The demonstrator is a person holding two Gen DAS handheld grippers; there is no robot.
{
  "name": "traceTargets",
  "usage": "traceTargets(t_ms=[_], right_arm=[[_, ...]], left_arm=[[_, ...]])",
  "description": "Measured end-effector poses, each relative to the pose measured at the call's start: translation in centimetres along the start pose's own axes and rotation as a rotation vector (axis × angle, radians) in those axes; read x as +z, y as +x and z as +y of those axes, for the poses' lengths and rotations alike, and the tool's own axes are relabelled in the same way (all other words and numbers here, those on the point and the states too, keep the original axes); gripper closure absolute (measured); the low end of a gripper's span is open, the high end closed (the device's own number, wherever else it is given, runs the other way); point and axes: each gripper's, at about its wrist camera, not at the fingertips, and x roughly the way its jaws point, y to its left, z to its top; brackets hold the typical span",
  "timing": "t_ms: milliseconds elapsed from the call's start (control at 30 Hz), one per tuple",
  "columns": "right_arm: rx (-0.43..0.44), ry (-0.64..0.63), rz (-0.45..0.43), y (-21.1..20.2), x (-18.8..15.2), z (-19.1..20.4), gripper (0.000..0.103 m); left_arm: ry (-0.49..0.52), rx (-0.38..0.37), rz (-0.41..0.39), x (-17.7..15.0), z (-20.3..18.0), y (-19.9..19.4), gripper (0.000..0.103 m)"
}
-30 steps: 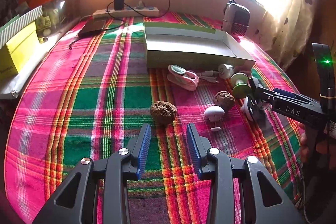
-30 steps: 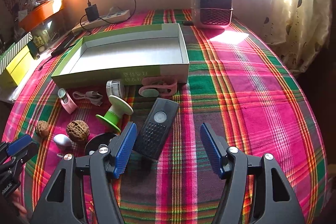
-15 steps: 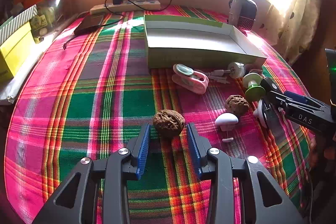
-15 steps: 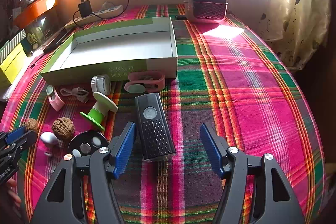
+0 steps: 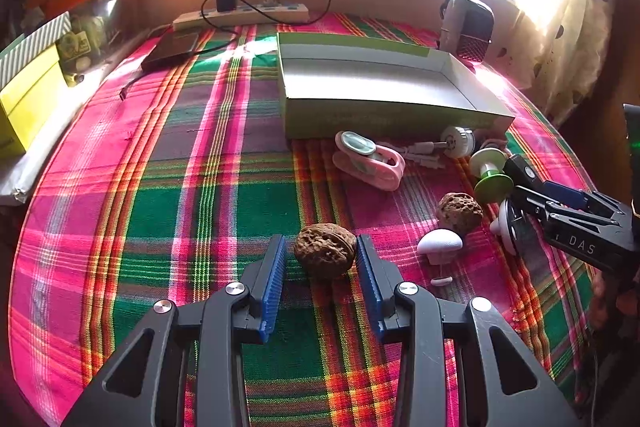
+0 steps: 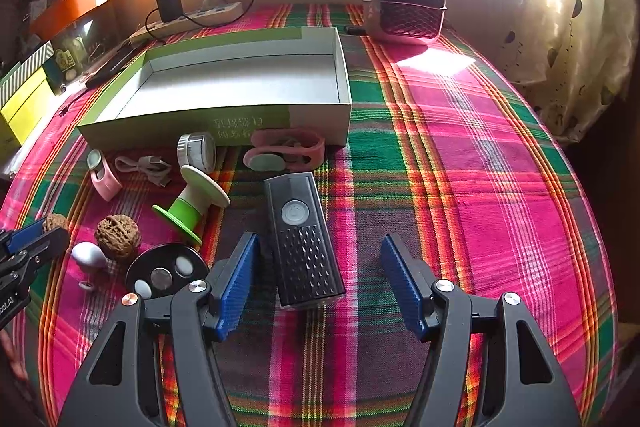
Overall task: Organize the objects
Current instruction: 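Move the left gripper toward a walnut while the right gripper approaches the black remote, then close the left gripper on the walnut while the right gripper grasps the black remote, then carry the walnut in the left gripper and the remote in the right gripper over the white box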
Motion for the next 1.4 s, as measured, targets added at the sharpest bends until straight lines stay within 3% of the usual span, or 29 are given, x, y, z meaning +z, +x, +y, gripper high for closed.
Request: traceTargets(t_ms=[233, 567, 967, 1400], right_arm=[[0.014, -0.004, -0.005, -0.2, -0.1, 0.1, 0.049], [0.02, -0.001, -0.015, -0.5, -0.2, 0.0, 0.075], [0.023, -0.001, -0.025, -1.3, 0.3, 0.0, 0.075], [0.062, -0.046, -0.074, -2.8, 4.7, 0.6, 0.075]], left_arm=[[-0.002, 0.008, 0.0, 0.1, 0.1, 0.0, 0.075], [0.005, 0.014, -0.003, 0.1, 0.1, 0.2, 0.075], [-0.001, 0.004, -0.009, 1.0, -0.1, -0.4, 0.075], [0.029, -0.053, -0.035, 6.8, -1.3, -0.4, 0.075]])
